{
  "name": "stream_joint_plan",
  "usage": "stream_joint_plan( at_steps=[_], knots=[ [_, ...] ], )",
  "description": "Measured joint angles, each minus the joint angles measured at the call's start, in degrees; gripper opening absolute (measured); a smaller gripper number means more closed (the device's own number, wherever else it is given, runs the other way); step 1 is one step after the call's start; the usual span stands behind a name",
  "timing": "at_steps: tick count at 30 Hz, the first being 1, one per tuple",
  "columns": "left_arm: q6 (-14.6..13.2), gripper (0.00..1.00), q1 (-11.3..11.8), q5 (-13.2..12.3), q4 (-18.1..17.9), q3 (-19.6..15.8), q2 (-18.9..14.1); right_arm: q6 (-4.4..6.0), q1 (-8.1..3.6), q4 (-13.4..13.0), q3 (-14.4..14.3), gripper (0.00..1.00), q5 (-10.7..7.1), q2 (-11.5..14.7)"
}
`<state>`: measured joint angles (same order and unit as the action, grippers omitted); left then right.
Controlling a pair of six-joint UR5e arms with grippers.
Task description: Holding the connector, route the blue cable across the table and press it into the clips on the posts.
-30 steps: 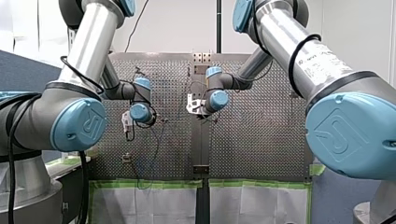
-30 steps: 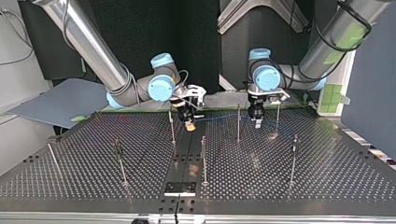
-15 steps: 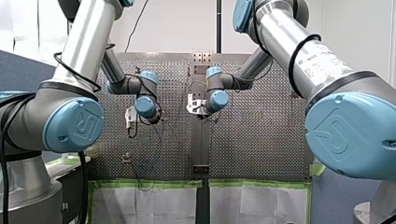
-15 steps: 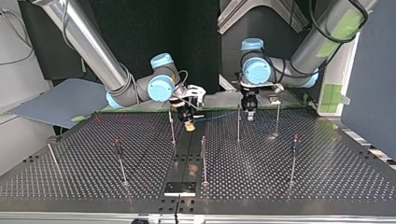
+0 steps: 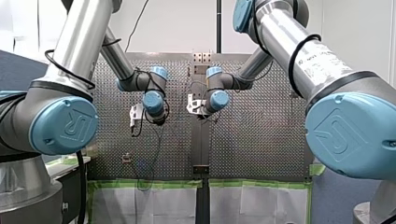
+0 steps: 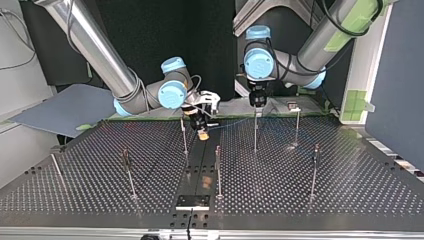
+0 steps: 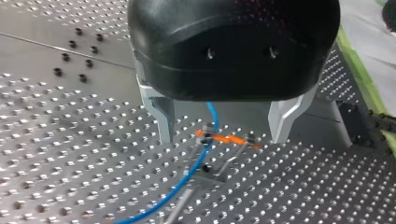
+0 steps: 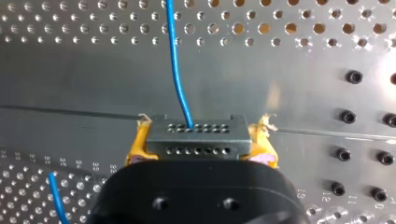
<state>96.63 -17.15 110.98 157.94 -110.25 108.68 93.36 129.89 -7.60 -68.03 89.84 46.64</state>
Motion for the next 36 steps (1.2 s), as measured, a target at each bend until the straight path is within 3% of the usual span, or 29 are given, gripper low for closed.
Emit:
stream_joint_plan(
  at_steps=[5, 17, 21, 30, 36],
  knots=[
    [-0.1, 1.0, -0.5, 0.2, -0.7, -1.5, -1.4, 0.0, -0.02, 0.0, 0.0, 0.0, 0.05, 0.0],
    [1.2, 1.0, -2.5, -5.2, -5.6, -4.0, -1.5, 0.42, -0.1, -0.1, 0.0, 0.0, -0.07, 0.0],
    [2.2, 1.0, -2.8, -5.5, -7.1, -2.9, -0.6, 0.44, -0.44, 0.0, 0.0, 0.0, -0.15, 0.0],
    [3.7, 1.0, -3.3, -4.2, -5.4, 1.4, 3.6, 0.44, -1.2, 0.0, 0.0, 0.0, -0.26, 0.0],
    [5.9, 1.0, -3.5, -4.0, -6.2, 4.5, 6.8, 0.44, -1.46, 0.0, 0.0, 0.0, -0.2, 0.0]
  ],
)
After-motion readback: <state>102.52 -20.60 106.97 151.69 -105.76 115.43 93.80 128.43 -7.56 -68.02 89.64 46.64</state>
